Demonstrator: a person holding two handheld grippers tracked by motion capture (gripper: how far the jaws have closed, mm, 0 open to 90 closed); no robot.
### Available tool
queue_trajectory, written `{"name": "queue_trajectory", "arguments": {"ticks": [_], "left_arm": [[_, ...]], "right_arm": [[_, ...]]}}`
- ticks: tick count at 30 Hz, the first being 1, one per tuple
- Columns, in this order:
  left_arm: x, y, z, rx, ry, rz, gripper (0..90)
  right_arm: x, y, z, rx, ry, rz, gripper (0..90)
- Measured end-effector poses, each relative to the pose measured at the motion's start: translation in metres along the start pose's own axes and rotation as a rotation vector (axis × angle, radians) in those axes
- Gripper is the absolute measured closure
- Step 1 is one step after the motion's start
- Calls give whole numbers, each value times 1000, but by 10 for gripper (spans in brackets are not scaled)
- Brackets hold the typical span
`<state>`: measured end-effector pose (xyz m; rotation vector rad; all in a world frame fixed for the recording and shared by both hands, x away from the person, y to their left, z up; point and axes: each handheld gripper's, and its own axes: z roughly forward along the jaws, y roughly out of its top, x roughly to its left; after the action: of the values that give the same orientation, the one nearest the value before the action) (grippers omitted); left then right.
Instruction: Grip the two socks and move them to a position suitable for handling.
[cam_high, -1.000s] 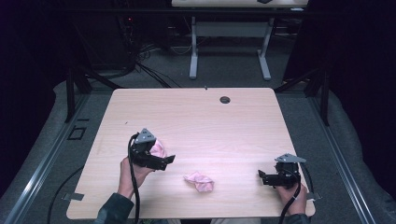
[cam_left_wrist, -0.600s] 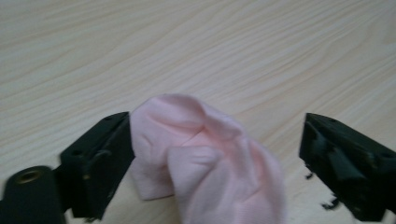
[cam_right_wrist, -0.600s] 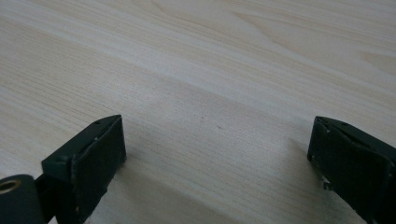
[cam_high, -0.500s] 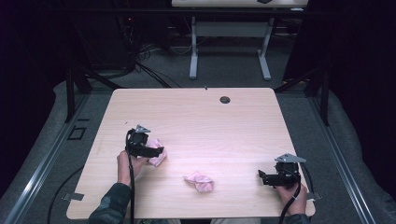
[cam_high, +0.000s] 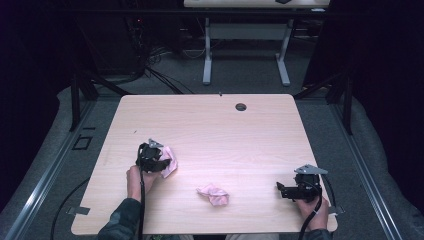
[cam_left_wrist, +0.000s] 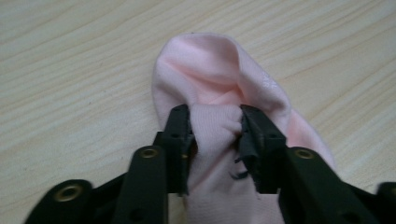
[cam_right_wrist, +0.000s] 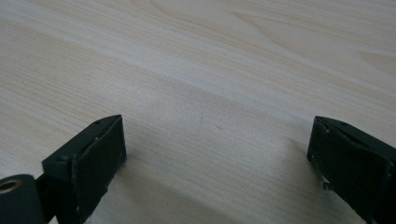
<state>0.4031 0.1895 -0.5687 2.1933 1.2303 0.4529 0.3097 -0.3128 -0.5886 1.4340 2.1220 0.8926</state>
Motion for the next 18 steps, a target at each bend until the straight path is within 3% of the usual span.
{"name": "queue_trajectory", "arguments": {"ticks": [3,6,9,14,18], "left_arm": [[0,0,1,-8,-5,-4,801],[1,1,-2,-26,-9,-20,817],[-1,7,-14,-70,-42,-38,820],[-20,28,-39,-153,-92,-8,820],[-42,44,-44,-190,-127,29,819]], "right_arm": [[0,0,0,0,0,0,40],[0,0,0,-5,-1,3,41],[0,0,0,0,1,-1,41],[0,0,0,-1,0,0,42],[0,0,0,-5,-3,4,42]]}}
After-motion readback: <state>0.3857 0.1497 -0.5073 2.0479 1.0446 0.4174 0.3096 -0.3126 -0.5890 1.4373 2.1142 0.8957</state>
